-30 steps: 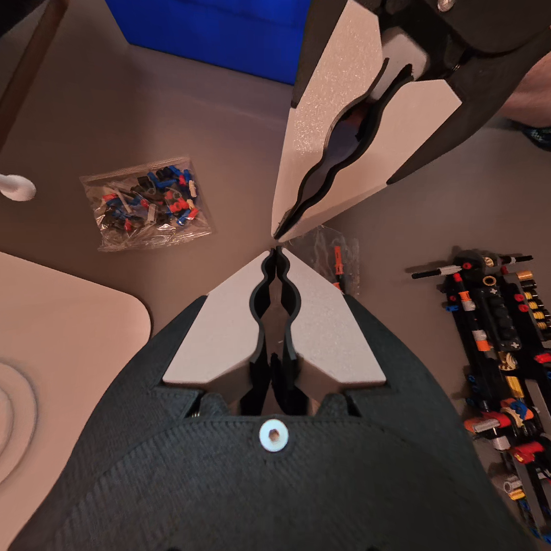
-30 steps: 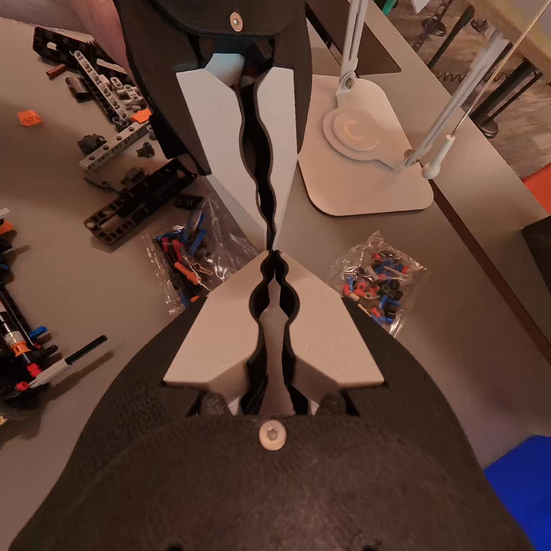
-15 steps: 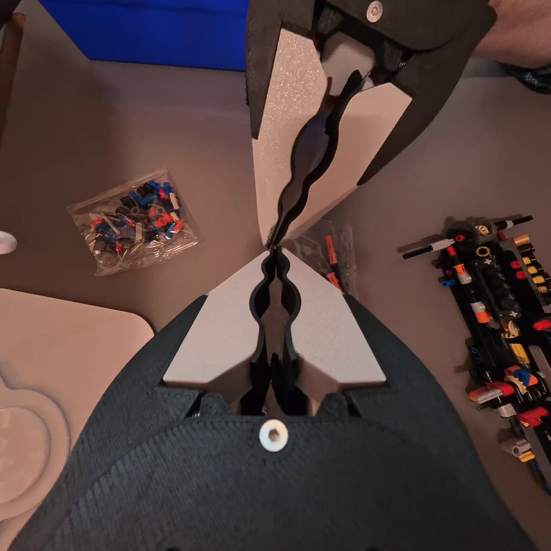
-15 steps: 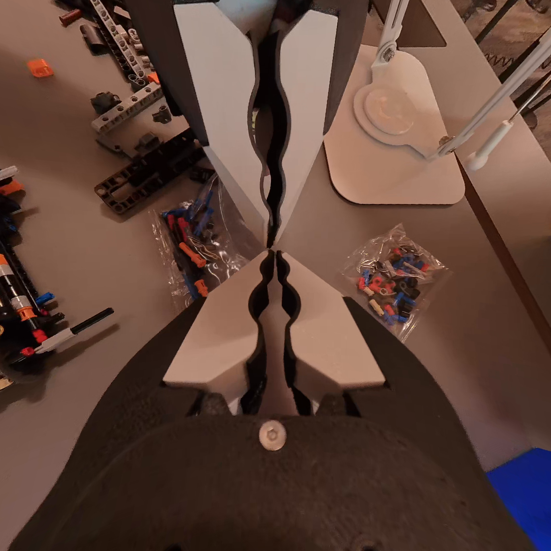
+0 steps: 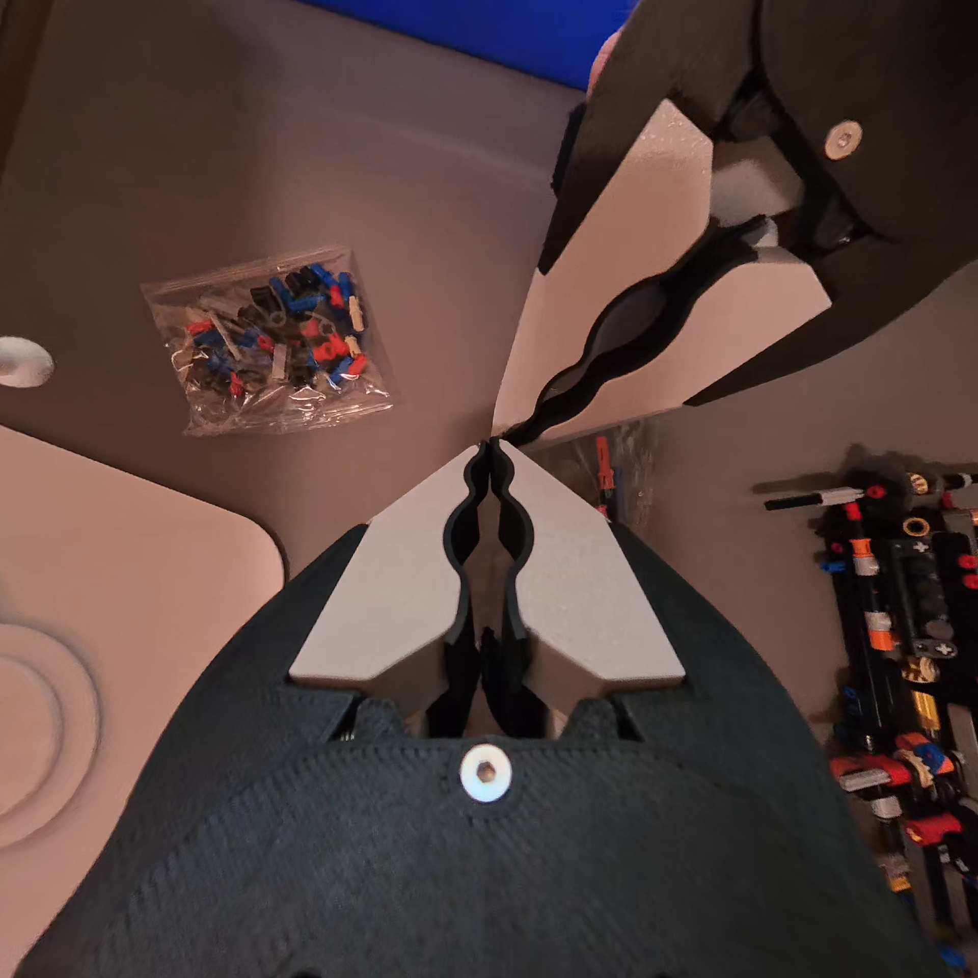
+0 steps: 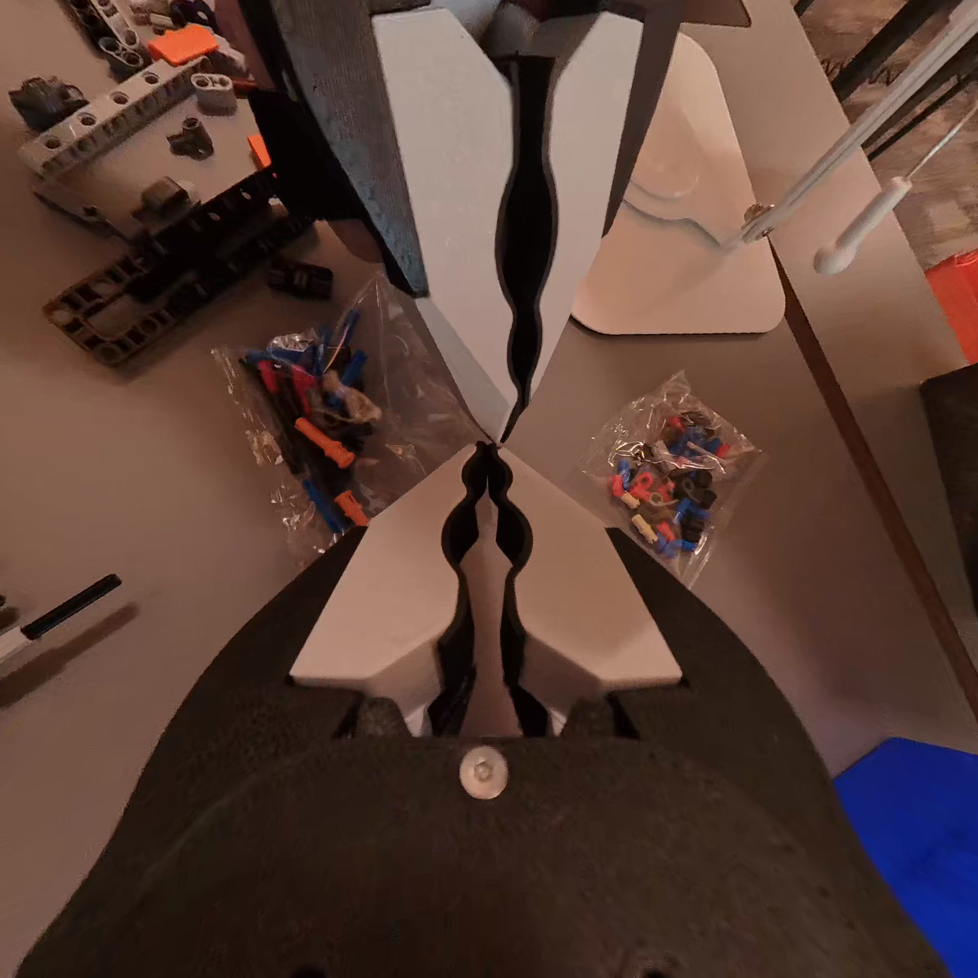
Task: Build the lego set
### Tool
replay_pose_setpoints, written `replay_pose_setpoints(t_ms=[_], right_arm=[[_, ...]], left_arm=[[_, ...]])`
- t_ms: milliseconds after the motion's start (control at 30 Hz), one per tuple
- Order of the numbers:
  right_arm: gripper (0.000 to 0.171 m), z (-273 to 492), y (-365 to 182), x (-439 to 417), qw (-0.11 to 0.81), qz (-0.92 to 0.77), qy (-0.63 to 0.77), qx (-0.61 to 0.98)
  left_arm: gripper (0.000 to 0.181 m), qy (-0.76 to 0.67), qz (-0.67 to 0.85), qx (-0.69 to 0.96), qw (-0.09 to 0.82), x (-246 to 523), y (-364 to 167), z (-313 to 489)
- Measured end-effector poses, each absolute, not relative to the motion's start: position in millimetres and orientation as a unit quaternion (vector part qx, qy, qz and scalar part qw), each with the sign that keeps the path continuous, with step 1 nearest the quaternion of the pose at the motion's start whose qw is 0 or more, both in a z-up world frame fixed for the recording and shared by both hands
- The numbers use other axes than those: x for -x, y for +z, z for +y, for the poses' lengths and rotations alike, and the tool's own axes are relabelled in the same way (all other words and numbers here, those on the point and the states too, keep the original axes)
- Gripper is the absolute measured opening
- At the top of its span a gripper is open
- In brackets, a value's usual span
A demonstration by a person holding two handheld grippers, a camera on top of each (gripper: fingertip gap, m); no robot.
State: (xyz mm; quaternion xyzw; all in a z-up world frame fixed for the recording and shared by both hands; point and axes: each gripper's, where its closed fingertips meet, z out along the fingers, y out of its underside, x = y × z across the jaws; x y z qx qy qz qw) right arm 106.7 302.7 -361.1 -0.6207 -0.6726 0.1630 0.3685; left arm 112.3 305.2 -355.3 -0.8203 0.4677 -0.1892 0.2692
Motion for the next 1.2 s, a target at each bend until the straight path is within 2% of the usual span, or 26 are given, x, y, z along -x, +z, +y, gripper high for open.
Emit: replay_pose_setpoints(t_ms=[500,967,1200], right_arm=[[0.0,305.3,-356.4,-109.1,0.368,-0.655,0.193,0.631],[0.0,319.2,-391.0,-112.4,0.371,-0.681,0.077,0.627],[0.0,311.6,-371.8,-108.5,0.391,-0.67,0.125,0.619]], left_arm=[[0.0,-0.2,0.463,0.814,0.288,-114.3,-351.9,305.6],[0.0,-0.035,0.46,0.85,0.254,-113.1,-391.2,320.1],[0.0,0.012,0.445,0.853,0.272,-102.2,-395.4,333.5]])
